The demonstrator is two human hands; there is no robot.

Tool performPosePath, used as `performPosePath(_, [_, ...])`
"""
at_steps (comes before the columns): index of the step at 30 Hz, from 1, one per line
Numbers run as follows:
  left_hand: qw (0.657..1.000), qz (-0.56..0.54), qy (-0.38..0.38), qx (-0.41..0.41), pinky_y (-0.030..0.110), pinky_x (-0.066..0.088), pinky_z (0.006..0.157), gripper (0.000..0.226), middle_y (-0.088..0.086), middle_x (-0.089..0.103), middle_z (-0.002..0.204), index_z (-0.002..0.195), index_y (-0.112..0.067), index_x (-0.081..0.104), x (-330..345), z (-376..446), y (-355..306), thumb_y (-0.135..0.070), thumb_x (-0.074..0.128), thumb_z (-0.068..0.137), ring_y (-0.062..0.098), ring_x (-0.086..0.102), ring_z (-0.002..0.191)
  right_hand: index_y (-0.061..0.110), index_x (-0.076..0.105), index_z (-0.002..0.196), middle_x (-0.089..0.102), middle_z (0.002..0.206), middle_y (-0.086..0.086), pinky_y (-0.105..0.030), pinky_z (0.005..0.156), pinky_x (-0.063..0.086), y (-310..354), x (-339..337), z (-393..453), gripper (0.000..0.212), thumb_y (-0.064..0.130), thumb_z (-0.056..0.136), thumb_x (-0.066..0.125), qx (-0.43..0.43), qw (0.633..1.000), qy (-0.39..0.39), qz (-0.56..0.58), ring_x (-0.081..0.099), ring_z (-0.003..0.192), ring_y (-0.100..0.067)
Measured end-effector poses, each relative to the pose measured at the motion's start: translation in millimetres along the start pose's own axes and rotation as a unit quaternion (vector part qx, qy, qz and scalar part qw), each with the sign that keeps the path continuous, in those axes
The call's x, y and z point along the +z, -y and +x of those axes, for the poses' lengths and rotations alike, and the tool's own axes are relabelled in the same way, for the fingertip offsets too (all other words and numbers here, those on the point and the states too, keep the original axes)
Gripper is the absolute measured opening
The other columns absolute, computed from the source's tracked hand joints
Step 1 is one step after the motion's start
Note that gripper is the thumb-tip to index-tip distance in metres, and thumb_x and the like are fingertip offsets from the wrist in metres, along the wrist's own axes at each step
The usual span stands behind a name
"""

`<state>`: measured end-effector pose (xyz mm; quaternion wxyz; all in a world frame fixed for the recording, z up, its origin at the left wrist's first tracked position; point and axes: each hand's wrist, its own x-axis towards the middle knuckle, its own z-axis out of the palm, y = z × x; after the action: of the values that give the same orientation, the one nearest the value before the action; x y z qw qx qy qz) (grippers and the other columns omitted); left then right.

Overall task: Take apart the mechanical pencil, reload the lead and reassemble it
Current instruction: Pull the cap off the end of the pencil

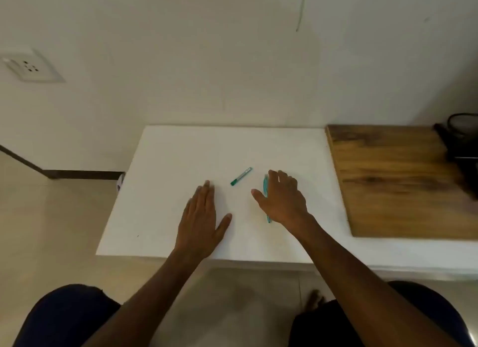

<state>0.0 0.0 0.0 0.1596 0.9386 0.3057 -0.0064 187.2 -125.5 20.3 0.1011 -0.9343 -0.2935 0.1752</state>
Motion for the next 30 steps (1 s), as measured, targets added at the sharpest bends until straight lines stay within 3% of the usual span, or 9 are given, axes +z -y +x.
performPosePath(4, [0.995,0.06,0.082,0.014,0.043,0.017,0.137,0.088,0.009,-0.01,0.183,0.173,-0.008,-0.002,-22,-15,-6,-0.057,0.038,0.112,0.027,-0.004,0.17,0.007,0.053,0.137,0.048,0.14,-0.013,-0.039,0.092,0.057,5,-3,-12,0.059,0.051,0.1,0.063,-0.01,0.994,-0.061,-0.085,0.05,0.13,-0.031])
performPosePath(6, [0.99,0.059,0.123,0.027,0.044,0.028,0.132,0.085,0.004,-0.004,0.184,0.173,-0.011,0.008,-36,-27,-7,-0.055,0.044,0.111,0.025,0.004,0.17,0.004,0.056,0.132,0.05,0.134,-0.014,-0.038,0.087,0.058,11,-3,-15,0.049,0.042,0.102,0.065,0.002,0.997,-0.063,-0.04,0.056,0.123,-0.029])
performPosePath(9, [0.992,0.045,0.103,0.049,0.042,0.04,0.125,0.072,-0.007,0.011,0.183,0.172,-0.022,0.024,-43,-52,9,-0.055,0.045,0.111,0.017,0.021,0.166,0.002,0.057,0.13,0.057,0.13,-0.016,-0.038,0.088,0.057,16,-1,-15,0.037,0.029,0.105,0.063,0.008,0.999,-0.052,0.007,0.067,0.114,-0.031])
performPosePath(12, [0.984,0.129,0.094,0.076,0.04,0.048,0.117,0.072,0.0,0.013,0.182,0.171,-0.02,0.022,-35,-60,11,-0.052,0.046,0.111,0.021,0.03,0.162,0.002,0.058,0.126,0.061,0.127,-0.019,-0.039,0.089,0.057,14,5,-13,0.025,0.018,0.106,0.058,0.0,0.999,-0.048,0.012,0.07,0.109,-0.035])
performPosePath(18, [0.98,0.164,0.108,0.036,0.041,0.057,0.088,0.044,0.002,0.058,0.14,0.142,-0.027,0.057,-57,-2,-20,-0.054,0.044,0.11,0.024,0.066,0.12,0.007,0.066,0.114,0.072,0.109,-0.012,-0.04,0.086,0.062,-3,-2,3,0.025,0.021,0.095,0.073,0.002,0.989,0.006,0.15,0.072,0.098,-0.027])
performPosePath(23, [0.997,-0.012,0.075,-0.001,0.037,0.058,0.085,0.035,-0.013,0.075,0.119,0.127,-0.035,0.07,-58,40,-34,-0.055,0.047,0.11,0.017,0.074,0.1,0.019,0.068,0.105,0.075,0.09,-0.001,-0.028,0.065,0.067,-1,-6,3,0.016,0.014,0.093,0.079,0.022,0.936,0.099,0.338,0.08,0.068,-0.018])
performPosePath(26, [0.981,-0.181,0.065,-0.001,0.033,0.06,0.085,0.034,-0.017,0.077,0.112,0.13,-0.033,0.072,-45,51,-37,-0.052,0.055,0.108,0.009,0.075,0.094,0.022,0.071,0.098,0.079,0.089,-0.002,-0.028,0.066,0.067,2,-4,1,0.012,0.013,0.094,0.077,0.02,0.914,0.093,0.395,0.08,0.069,-0.015])
performPosePath(28, [0.964,-0.254,0.073,0.014,0.015,0.059,0.076,0.029,-0.014,0.079,0.103,0.129,-0.026,0.076,-36,53,-35,-0.041,0.064,0.107,0.003,0.078,0.08,0.023,0.074,0.095,0.082,0.085,0.0,-0.024,0.066,0.065,4,-5,-2,0.009,0.019,0.093,0.082,0.023,0.902,0.102,0.419,0.081,0.073,-0.013])
performPosePath(30, [0.955,-0.286,0.071,0.02,0.008,0.056,0.066,0.021,-0.014,0.08,0.097,0.121,-0.024,0.078,-32,54,-33,-0.034,0.071,0.104,0.0,0.078,0.072,0.023,0.078,0.094,0.083,0.082,0.002,-0.023,0.069,0.065,5,-7,-4,0.008,0.023,0.09,0.085,0.023,0.893,0.114,0.434,0.081,0.075,-0.013])
